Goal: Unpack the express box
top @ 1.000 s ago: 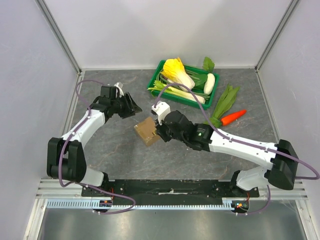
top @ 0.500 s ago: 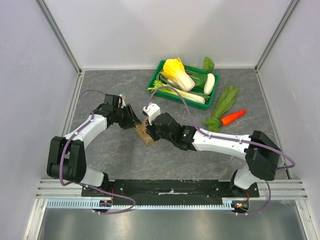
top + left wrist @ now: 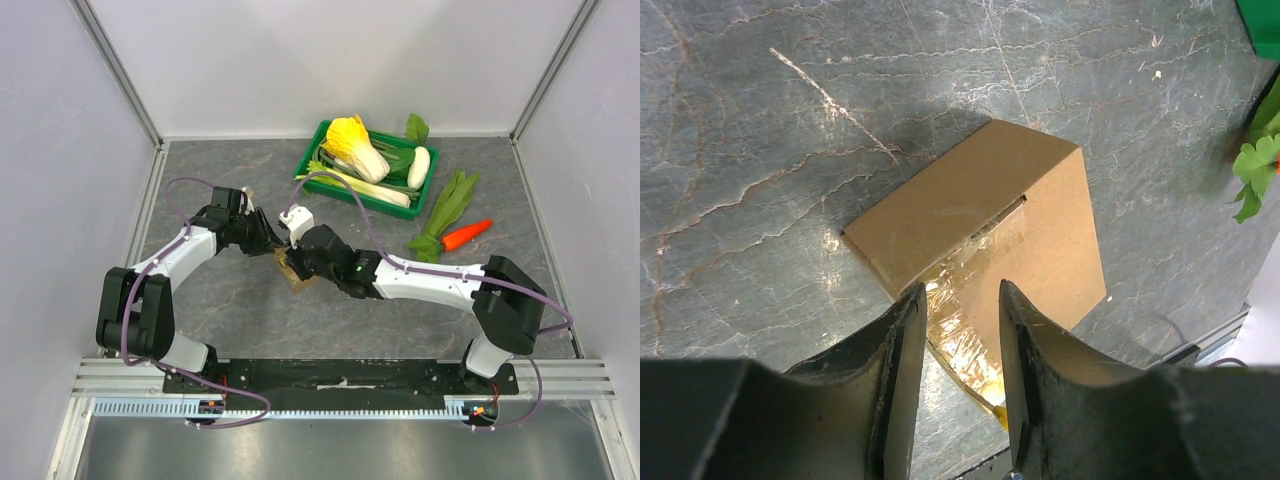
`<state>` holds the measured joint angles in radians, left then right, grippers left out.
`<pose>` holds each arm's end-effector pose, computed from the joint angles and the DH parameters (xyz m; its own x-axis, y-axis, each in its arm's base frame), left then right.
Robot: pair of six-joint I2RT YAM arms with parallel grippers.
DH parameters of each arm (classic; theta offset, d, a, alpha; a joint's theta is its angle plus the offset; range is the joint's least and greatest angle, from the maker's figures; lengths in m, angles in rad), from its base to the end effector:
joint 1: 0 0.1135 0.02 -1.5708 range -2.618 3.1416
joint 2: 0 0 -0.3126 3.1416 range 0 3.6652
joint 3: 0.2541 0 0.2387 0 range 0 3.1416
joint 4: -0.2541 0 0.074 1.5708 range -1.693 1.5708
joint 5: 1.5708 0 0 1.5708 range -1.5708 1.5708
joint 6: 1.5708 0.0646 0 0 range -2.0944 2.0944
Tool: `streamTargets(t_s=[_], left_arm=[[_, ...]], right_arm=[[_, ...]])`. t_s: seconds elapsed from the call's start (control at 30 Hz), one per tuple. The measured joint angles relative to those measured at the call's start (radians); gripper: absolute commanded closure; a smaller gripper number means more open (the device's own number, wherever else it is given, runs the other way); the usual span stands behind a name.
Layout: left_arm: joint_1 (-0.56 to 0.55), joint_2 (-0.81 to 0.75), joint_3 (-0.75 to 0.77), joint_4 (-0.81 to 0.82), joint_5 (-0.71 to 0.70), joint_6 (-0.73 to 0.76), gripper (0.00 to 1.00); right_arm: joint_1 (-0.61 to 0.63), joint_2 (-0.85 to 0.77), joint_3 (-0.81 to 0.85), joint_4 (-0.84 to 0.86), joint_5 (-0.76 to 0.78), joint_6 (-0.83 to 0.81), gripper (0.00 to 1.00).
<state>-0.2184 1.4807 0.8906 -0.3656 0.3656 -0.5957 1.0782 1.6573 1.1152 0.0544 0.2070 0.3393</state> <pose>0.2827 -0.0864 0.2364 -0.8865 -0.3400 -0.3138 -0.1131 0.8170 -0.5655 0.1995 0.3436 0.2928 -0.4674 -0.1821 -0.8651 -0.6584 0.7247 0.2032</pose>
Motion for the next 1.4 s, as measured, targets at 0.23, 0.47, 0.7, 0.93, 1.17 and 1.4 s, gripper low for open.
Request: streamTargets(t_s=[0.23,0.47,0.7,0.93,1.17,1.4], left_arm=[[-0.001,0.002,0.0,0.0,-0.003,0.003,0.59],[-0.002,0.005,0.0,0.004,-0.003,0.006,0.59],[-0.003,0.005,0.0,0.003,-0.007,0.006,0.6],[-0.005,0.005,0.0,0.008,-0.018,0.006,0.6],[-0.006,0.008,0.002,0.007,-0.024,0.006,0.62],[-0.009,0.032,0.022,0.0,-0.024,0.006,0.64]], right_arm=[[0.0,0.025,0.008,0.002,0.018,0.021,1.0],[0.002,0.026,0.011,-0.001,0.038,0.036,1.0],[0.003,0.035,0.016,-0.001,0.041,0.043,1.0],[0.005,0.044,0.023,0.0,0.057,0.047,1.0],[0.005,0.044,0.023,-0.003,0.061,0.055,1.0],[0.005,0.034,0.02,-0.02,0.067,0.065,1.0]])
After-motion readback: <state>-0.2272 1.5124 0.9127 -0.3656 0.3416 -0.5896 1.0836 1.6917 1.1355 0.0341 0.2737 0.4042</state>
